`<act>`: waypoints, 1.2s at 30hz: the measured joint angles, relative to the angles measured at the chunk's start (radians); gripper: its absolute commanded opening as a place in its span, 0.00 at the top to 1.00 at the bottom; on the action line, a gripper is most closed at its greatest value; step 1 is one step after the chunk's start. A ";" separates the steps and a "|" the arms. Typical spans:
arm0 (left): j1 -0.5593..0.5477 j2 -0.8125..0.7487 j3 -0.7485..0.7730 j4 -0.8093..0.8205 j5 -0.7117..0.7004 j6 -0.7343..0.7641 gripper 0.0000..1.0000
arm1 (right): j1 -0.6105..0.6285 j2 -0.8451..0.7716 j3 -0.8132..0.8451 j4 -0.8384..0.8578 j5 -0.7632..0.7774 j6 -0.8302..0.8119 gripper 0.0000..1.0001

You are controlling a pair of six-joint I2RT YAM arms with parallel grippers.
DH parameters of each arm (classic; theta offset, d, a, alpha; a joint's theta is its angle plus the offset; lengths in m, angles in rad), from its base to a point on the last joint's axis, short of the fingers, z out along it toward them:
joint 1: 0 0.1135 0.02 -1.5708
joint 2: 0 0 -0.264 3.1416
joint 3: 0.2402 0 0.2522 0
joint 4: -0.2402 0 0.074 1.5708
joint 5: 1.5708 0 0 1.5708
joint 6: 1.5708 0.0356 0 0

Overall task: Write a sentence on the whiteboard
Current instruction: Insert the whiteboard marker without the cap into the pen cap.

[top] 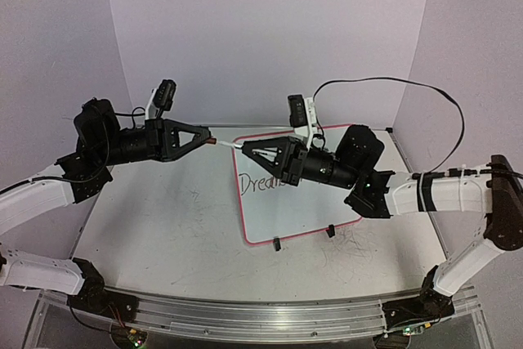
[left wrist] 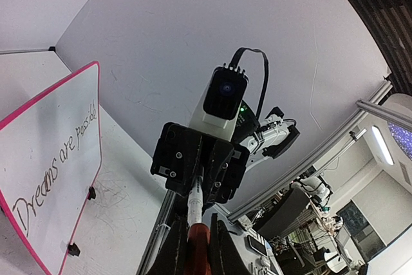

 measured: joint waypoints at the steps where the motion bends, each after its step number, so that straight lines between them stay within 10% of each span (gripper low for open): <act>1: 0.000 0.000 -0.001 0.000 -0.002 0.000 1.00 | 0.000 -0.002 0.001 -0.008 0.003 -0.014 1.00; 18: -0.027 0.024 -0.021 0.006 0.035 -0.026 1.00 | 0.064 -0.015 0.050 -0.161 0.067 -0.167 1.00; 36: 0.045 -0.053 -0.025 0.113 -0.050 0.166 1.00 | 0.032 0.241 0.340 0.001 -0.097 0.298 1.00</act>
